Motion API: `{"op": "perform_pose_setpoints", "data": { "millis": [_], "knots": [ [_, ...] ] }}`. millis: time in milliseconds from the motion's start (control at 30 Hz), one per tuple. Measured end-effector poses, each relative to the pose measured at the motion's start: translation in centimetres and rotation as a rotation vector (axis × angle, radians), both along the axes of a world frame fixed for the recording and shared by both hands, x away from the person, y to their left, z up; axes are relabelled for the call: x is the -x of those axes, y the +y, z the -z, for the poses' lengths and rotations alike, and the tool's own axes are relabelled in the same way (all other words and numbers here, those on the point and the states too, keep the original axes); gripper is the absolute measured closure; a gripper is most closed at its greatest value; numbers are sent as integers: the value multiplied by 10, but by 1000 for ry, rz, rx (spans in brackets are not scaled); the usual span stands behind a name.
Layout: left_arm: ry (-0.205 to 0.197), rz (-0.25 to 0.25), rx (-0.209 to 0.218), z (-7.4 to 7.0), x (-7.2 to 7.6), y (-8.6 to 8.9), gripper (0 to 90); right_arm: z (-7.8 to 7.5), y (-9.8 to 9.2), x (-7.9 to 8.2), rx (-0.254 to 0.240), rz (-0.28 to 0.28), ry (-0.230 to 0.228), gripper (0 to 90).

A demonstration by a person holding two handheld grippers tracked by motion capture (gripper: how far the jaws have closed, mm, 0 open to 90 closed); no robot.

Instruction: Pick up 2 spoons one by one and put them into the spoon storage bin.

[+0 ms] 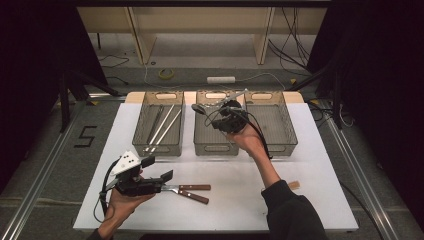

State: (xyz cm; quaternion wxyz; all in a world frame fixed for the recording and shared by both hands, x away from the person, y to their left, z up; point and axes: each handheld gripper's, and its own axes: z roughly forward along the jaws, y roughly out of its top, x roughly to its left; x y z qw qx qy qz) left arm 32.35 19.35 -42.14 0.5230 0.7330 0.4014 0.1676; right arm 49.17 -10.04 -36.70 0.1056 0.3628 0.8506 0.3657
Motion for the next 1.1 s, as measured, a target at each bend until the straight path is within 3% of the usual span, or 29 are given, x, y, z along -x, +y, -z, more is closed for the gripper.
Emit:
{"op": "perform_pose_setpoints", "data": {
  "millis": [433, 833, 1100],
  "knots": [
    [-4, -2, 1, 0, 0, 0, 158, 2, 4, -21, 0, 63, 17, 900],
    [-5, -1, 1, 0, 1, 1, 157, 20, 7, -34, 28, 136, 46, 900],
    [-6, 0, -1, -1, 1, 1, 157, 31, 12, -37, 56, 147, 63, 900]
  ]
}}
